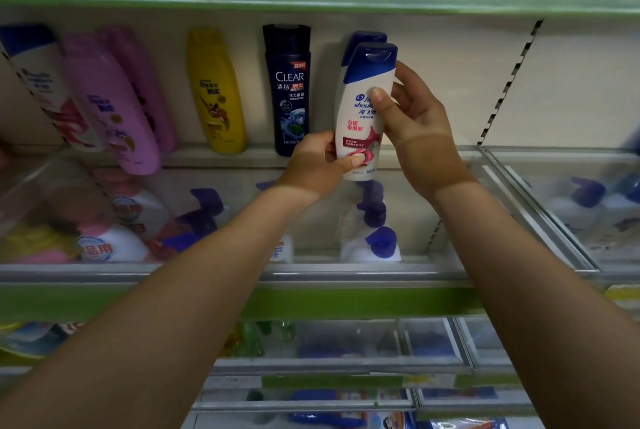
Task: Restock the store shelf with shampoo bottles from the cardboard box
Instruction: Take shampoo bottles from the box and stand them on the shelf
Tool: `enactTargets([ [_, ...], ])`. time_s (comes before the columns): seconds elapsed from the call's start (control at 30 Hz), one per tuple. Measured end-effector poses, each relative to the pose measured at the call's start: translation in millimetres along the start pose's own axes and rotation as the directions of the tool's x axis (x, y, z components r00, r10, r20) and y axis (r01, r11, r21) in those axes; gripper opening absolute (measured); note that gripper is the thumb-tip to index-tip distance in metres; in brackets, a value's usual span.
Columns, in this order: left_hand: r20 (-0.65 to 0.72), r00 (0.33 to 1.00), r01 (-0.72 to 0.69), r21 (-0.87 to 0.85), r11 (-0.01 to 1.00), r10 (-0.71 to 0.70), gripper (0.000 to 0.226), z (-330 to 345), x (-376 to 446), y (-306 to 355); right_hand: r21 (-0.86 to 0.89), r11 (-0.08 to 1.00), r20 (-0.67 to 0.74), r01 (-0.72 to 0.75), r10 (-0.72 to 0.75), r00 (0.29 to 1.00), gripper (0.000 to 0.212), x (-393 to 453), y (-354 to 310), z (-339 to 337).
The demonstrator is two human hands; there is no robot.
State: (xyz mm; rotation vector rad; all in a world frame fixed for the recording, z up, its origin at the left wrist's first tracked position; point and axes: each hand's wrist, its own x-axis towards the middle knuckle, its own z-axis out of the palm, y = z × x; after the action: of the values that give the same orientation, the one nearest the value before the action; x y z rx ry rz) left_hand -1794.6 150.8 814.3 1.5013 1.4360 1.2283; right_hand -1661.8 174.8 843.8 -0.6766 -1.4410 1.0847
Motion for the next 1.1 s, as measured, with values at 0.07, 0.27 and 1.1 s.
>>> enactTargets([
  [0.07,-0.005,1.0,0.011,0.003,1.0,-0.011,0.033,1.1,-1.6,2.4,0.008,1.0,-0.01,-0.015,0.016,1.0,0.044,-0.5,-0.7,0.8],
  [0.27,-0.027,0.997,0.079,0.061,0.995,-0.077,0.029,-1.7,-6.4,6.7,0.035,0.997,-0.02,-0.067,0.068,0.998,0.046,-3.4,-3.6,0.6],
  [1.1,-0.023,0.999,0.044,-0.008,0.999,-0.044,0.025,-54.9,-226.4,37.2,0.143,0.944,-0.233,-0.297,0.323,0.917,0.038,-211.8,-80.4,66.4],
])
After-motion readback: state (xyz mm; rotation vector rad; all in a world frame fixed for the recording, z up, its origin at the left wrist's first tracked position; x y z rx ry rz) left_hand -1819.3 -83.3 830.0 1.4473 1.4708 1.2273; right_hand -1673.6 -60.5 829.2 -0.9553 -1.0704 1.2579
